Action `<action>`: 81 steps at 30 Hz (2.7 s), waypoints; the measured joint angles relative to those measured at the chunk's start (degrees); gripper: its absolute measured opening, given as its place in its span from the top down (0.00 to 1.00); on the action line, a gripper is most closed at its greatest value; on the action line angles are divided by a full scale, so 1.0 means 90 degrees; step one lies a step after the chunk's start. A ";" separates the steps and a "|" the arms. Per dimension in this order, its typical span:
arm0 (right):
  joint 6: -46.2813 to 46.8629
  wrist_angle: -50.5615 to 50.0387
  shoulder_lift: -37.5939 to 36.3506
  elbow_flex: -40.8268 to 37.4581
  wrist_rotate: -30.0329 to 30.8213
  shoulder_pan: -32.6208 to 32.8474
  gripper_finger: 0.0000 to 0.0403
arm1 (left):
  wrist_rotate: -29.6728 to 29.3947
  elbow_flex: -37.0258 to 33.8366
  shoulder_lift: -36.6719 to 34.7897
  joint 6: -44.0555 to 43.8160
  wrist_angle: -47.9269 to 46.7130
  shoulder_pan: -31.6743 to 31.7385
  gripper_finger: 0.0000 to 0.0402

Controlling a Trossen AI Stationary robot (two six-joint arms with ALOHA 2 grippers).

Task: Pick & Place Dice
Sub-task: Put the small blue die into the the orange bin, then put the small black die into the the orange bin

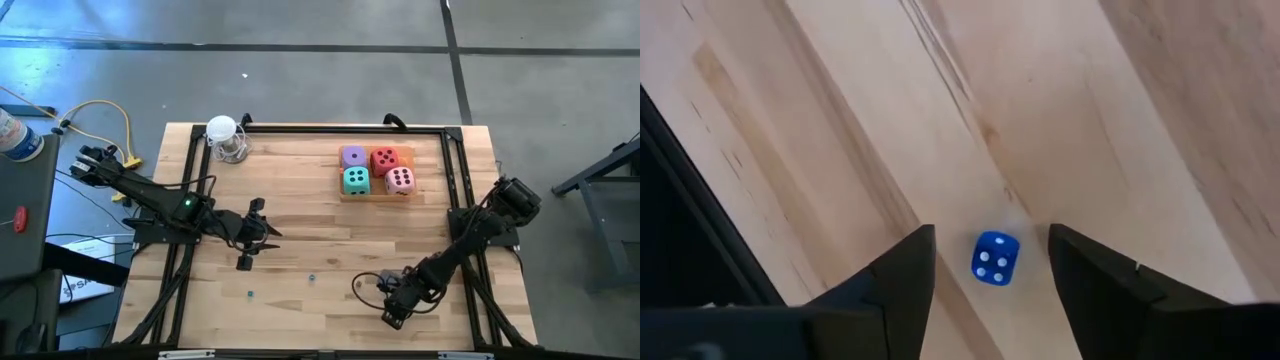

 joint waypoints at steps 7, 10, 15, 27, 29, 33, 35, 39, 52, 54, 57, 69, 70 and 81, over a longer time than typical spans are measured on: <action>0.0001 -0.0077 0.0002 0.0000 0.0005 0.0060 0.62 | 0.0002 0.0000 0.0001 -0.0009 0.0000 0.0000 0.66; 0.0130 -0.0136 0.0002 0.0000 -0.0014 0.0080 0.67 | 0.0002 0.0000 0.0000 -0.0009 0.0000 0.0000 0.66; 0.0188 -0.0134 0.0007 0.0000 -0.0084 0.0092 0.75 | 0.0005 0.0002 0.0000 -0.0009 -0.0003 0.0000 0.66; 0.0117 -0.0126 0.0010 0.0007 0.0068 0.0071 0.89 | 0.0010 0.0002 0.0000 -0.0011 -0.0002 0.0000 0.66; 0.0052 -0.0137 0.0010 0.0008 0.0146 0.0071 0.89 | 0.0010 0.0002 0.0000 -0.0012 0.0000 0.0000 0.66; -0.0056 -0.0158 0.0010 0.0007 0.0400 0.0014 0.89 | 0.0023 0.0002 0.0000 -0.0257 -0.0044 0.0000 0.66; -0.0200 -0.0165 0.0010 0.0007 0.0694 -0.0060 0.89 | 0.0022 0.0002 0.0002 -0.0303 -0.0117 0.0001 0.66; -0.1151 -0.0249 0.0015 0.0005 0.1947 -0.0248 0.90 | 0.0022 0.0002 0.0002 -0.0300 -0.0141 0.0000 0.66; -0.2513 -0.2069 -0.1243 0.0000 0.4385 -0.1293 0.90 | 0.0017 0.0002 0.0002 -0.0299 -0.0266 0.0002 0.66; -0.2456 -0.2255 -0.1546 0.0000 0.5062 -0.1517 0.90 | 0.0017 0.0002 0.0002 -0.0320 -0.0253 0.0002 0.66; -0.2354 -0.2338 -0.1884 0.0000 0.5662 -0.1961 0.90 | 0.0006 0.0002 0.0002 -0.0381 -0.0253 0.0002 0.66; -0.2579 -0.2269 -0.1690 0.0000 0.4796 -0.4005 0.88 | -0.0031 -0.0414 0.0206 -0.0517 0.0495 0.0030 0.66; -0.2629 -0.2262 -0.1674 0.0000 0.4784 -0.4079 0.87 | -0.0045 -0.0462 0.0216 -0.0495 0.0504 0.0043 0.66; -0.3183 -0.1852 -0.1654 0.0000 0.4428 -0.4564 0.74 | -0.0172 -0.0529 0.0221 -0.0468 0.0602 0.0211 0.66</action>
